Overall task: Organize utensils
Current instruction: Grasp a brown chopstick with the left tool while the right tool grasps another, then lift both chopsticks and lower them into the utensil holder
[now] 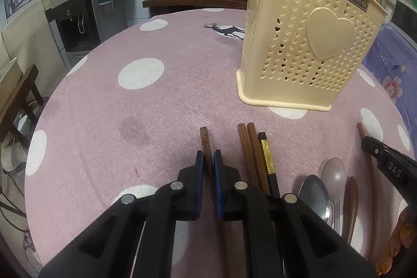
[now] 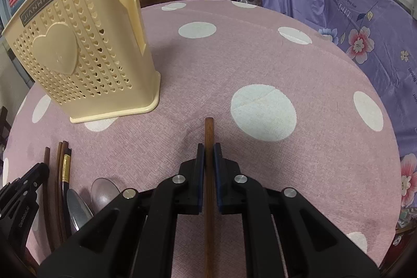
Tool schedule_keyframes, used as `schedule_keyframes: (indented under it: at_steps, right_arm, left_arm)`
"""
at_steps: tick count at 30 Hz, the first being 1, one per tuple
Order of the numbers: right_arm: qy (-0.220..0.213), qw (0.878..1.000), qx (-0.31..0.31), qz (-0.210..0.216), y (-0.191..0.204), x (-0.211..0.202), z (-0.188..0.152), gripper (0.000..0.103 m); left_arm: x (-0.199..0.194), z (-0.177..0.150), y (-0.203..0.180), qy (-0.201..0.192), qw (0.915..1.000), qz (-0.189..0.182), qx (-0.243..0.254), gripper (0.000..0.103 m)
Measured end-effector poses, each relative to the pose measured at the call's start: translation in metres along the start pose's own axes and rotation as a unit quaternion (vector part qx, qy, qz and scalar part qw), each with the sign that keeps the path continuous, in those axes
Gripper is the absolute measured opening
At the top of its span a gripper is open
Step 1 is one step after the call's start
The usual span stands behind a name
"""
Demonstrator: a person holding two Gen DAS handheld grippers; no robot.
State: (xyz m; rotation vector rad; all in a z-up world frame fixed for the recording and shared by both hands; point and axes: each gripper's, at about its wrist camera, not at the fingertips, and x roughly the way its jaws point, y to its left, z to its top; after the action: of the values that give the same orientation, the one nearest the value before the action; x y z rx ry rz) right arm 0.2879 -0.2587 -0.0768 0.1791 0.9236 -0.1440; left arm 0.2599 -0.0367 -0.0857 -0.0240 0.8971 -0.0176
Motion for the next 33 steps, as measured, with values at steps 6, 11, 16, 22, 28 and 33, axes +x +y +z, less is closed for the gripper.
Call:
schedule_keyframes:
  at_steps: [6, 11, 16, 22, 28, 33]
  right_arm:
    - [-0.046, 0.997, 0.013, 0.057, -0.013, -0.03, 0.007, 0.008]
    - [-0.09, 0.991, 0.02, 0.093, -0.026, -0.067, 0.018, 0.008]
    - [-0.152, 0.983, 0.003, 0.101, -0.034, -0.116, 0.028, 0.008]
    - [-0.215, 0.973, -0.019, 0.083, -0.04, -0.167, 0.039, 0.008]
    - [-0.223, 0.971, -0.027, 0.075, -0.038, -0.178, 0.046, 0.008]
    - [-0.222, 0.972, -0.034, 0.071, -0.035, -0.178, 0.048, 0.008]
  left_arm:
    - [-0.02, 0.008, 0.006, -0.036, 0.9991, -0.019, -0.006, 0.008]
    - [-0.057, 0.026, 0.014, -0.079, 0.996, -0.04, -0.013, 0.008]
    - [-0.098, 0.051, 0.019, -0.138, 0.9898, -0.038, 0.0, 0.008]
    - [-0.129, 0.075, 0.031, -0.182, 0.9821, -0.046, -0.011, 0.008]
    - [-0.134, 0.081, 0.029, -0.191, 0.9801, -0.053, -0.009, 0.008]
    - [-0.134, 0.08, 0.028, -0.193, 0.9799, -0.051, -0.007, 0.008]
